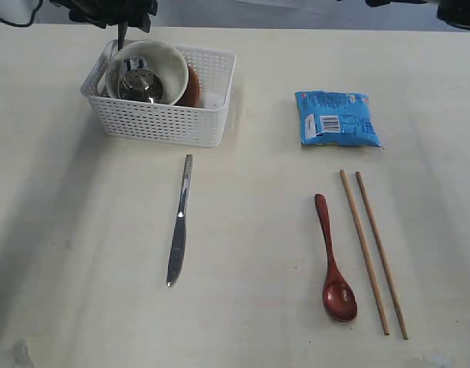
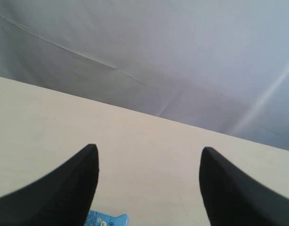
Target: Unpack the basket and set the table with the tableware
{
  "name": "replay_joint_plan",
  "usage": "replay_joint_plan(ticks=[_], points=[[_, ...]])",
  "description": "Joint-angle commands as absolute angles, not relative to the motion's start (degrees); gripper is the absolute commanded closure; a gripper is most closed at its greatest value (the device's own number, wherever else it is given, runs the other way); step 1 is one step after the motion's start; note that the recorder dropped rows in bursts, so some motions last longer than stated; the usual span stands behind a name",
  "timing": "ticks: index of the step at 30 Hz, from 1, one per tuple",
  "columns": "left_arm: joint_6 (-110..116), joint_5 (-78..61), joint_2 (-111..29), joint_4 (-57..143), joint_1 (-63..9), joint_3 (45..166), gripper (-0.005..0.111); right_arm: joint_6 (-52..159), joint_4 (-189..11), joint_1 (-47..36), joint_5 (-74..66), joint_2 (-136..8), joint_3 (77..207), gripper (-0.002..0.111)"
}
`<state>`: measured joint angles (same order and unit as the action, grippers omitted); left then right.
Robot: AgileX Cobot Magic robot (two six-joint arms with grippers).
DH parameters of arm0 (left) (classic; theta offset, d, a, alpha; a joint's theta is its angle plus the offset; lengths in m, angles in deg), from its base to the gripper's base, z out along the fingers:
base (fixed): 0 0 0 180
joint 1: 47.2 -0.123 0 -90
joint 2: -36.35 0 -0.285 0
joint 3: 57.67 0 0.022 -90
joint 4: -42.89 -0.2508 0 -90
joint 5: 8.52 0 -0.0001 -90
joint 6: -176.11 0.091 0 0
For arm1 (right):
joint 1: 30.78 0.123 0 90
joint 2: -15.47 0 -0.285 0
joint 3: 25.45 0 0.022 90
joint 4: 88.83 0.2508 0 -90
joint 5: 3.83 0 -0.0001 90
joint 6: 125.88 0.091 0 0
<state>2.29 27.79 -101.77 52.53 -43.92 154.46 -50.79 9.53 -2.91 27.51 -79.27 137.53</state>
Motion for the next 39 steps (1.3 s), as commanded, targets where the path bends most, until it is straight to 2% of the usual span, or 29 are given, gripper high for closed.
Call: replay_joint_plan(ticks=[1,3,8,22,24,26,27,30,39], points=[[2.2,26.1,-101.6,52.2,-43.8,154.8,0.033,-50.4,9.0,-3.2,27.1,-78.9,137.3,0.05],[2.2,24.7,-101.6,52.2,-43.8,154.8,0.035,-50.4,9.0,-3.2,27.1,-78.9,137.3,0.05],[2.2,24.3,-102.1,52.2,-43.8,154.8,0.05,-50.4,9.0,-3.2,27.1,-78.9,137.3,0.05],[2.2,24.0,-104.2,52.2,-43.8,154.8,0.05,-50.4,8.8,-3.2,27.1,-78.9,137.3,0.05],[2.2,23.9,-104.1,52.2,-43.8,154.8,0.055,-50.4,8.8,-3.2,27.1,-78.9,137.3,0.05],[2.2,23.9,-104.1,52.2,-43.8,154.8,0.071,-50.2,8.8,-3.2,27.1,-78.9,137.3,0.05],[2.2,23.9,-104.1,52.2,-43.8,154.8,0.083,-50.1,8.8,-3.2,27.1,-78.9,137.3,0.05],[2.2,23.9,-104.1,52.2,-43.8,154.8,0.099,-50.1,8.8,-3.2,27.1,-78.9,137.3,0.05],[2.2,23.9,-102.9,52.2,-43.8,154.8,0.101,-50.2,8.6,-3.2,27.1,-78.9,137.3,0.05]])
